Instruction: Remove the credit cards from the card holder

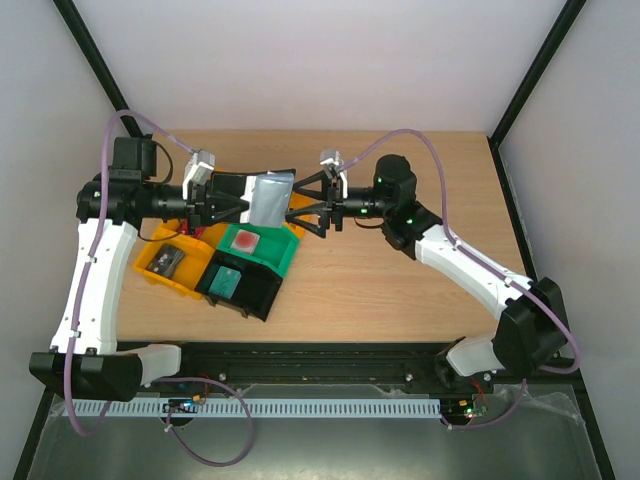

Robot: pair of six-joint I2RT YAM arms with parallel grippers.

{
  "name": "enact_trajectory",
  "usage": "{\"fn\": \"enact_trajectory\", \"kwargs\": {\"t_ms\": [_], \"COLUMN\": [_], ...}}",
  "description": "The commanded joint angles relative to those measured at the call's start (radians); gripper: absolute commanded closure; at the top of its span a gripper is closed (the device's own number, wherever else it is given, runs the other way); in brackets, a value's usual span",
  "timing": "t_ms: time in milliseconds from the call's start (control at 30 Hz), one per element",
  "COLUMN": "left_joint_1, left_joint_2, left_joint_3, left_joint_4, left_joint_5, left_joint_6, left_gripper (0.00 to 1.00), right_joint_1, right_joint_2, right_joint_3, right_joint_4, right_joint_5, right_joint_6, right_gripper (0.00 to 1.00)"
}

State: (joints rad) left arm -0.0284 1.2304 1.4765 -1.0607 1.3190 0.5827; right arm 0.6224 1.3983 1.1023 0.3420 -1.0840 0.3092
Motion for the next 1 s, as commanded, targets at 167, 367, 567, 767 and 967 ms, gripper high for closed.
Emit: {"fn": "enact_trajectory", "kwargs": {"t_ms": [167,367,567,767,967], "left_joint_1": [-0.01,-0.011,-0.021,-0.04,-0.042], "left_joint_2": [-0.011,-0.014,-0.011,0.0,-0.001], "left_joint_3": [0.048,0.071,0.089,0.088,0.058], "left_joint_4": [-0.091,-0.107,-0.12,-0.117,-0.105], "left_joint_5": [0.065,0.034,0.015,0.002,-0.005], "left_joint_6": [0.113,0.125,0.137,0.143,0.137], "left_gripper": [0.98,0.98,0.98,0.98,0.98], "right_joint_1": [0.017,0.017,0.021,0.071,0.124], "right_joint_2": [0.006,0.008,0.0,0.013,-0.016], "right_joint_3": [0.048,0.064,0.064,0.098,0.101], "right_joint_4": [0.035,-0.012,0.001,-0.005,0.044], "right_joint_5": [0.011,0.03,0.026,0.037,0.079], "right_joint_6": [-0.042,-0.089,-0.097,-0.086,-0.055], "right_gripper": [0.09,0.1,0.12,0.25,0.45]}}
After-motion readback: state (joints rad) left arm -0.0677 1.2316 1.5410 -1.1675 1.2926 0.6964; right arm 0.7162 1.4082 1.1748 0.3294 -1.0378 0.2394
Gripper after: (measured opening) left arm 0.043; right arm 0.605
